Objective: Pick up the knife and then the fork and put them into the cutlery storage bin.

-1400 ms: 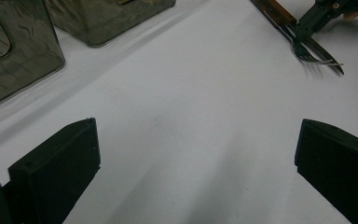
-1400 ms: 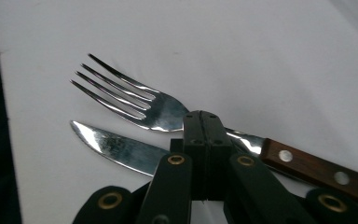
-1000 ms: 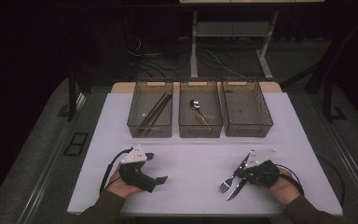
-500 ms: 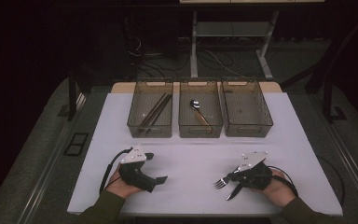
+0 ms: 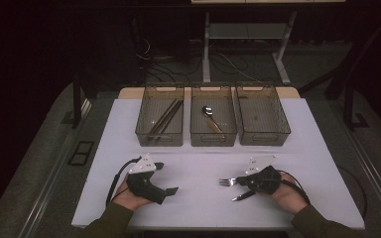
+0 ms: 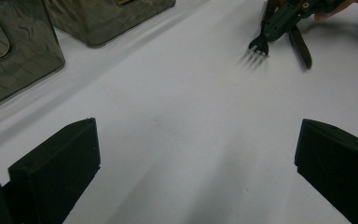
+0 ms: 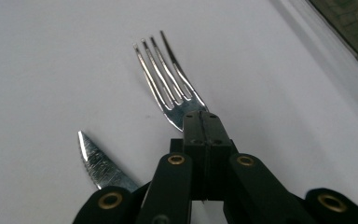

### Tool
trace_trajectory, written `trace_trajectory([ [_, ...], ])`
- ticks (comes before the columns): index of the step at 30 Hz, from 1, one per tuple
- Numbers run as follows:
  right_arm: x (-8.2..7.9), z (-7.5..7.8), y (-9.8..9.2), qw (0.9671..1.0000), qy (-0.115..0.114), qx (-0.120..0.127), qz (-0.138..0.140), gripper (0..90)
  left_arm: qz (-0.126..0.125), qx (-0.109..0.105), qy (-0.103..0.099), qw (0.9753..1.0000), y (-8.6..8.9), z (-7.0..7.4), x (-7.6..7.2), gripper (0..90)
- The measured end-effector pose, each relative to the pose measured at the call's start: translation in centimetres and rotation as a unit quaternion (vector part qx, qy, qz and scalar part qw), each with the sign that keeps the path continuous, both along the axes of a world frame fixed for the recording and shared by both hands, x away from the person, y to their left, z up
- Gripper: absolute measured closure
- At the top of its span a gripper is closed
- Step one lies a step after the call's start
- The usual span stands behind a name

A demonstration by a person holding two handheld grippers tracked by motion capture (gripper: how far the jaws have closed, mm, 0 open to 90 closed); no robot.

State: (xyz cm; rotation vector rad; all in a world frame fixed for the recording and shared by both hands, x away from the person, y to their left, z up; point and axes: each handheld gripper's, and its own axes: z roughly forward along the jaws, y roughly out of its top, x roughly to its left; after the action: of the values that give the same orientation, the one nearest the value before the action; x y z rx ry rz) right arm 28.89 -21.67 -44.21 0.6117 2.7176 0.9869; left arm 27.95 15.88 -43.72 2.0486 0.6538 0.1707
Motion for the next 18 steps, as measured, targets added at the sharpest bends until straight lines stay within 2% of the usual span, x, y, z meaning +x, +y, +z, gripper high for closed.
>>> trace_trajectory([
  [11, 2.0, -0.1, 1.1, 0.9999, -0.007, -0.005, -0.008, 90.0, -0.001, 0.000, -0.001, 1.0000, 0.0, 0.0, 0.0, 0.0],
  [18, 2.9, -0.1, 1.3, 0.9999, 0.001, -0.001, -0.013, 90.0, -0.001, 0.000, -0.001, 1.0000, 0.0, 0.0, 0.0, 0.0],
])
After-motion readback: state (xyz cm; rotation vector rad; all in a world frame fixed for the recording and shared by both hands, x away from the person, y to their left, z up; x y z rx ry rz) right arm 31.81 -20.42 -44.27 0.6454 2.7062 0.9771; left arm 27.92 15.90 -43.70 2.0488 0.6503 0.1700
